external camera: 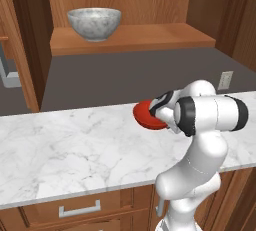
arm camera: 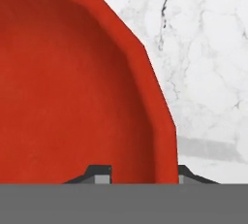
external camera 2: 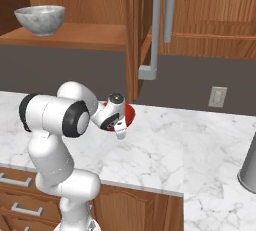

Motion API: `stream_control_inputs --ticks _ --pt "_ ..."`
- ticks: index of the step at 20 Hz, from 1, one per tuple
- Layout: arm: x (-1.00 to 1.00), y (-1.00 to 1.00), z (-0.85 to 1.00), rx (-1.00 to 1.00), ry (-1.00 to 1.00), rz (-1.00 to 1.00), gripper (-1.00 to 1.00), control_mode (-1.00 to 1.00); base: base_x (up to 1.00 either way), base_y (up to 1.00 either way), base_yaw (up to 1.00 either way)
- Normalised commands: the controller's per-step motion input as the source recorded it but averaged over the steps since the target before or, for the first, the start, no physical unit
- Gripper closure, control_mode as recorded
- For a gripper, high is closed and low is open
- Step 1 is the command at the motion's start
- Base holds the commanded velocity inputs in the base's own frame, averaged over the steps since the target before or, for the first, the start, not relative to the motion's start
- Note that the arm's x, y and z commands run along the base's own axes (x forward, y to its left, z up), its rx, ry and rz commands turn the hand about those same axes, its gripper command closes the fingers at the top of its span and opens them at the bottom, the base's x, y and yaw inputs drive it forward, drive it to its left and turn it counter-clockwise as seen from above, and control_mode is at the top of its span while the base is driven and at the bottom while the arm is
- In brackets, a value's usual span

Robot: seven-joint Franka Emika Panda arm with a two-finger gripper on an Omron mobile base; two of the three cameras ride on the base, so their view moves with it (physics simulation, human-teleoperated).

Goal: Open the cabinet. Pick the bowls from the counter and place them in the cabinet. Then close the cabinet.

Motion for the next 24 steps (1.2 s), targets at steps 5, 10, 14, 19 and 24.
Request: stream_control_inputs --ticks 5,10,14,19,24 --pt "0.0 0.0 -0.12 0.0 -0.01 0.0 1.0 -1.0 0.0 0.0 0.0" --pt "-0.15 0.15 0.15 -0.04 -0.17 -0.02 1.0 -1.0 0.0 0.0 0.0" --pt "-0.16 0.38 0.54 -0.1 -0.22 -0.12 1.0 -1.0 0.0 0.0 0.0" --pt "-0.4 0.1 0.63 -0.02 0.03 -0.24 1.0 -1.0 0.0 0.0 0.0" --pt "-0.5 0.0 0.82 0.0 0.17 -0.21 1.0 -1.0 0.0 0.0 0.0"
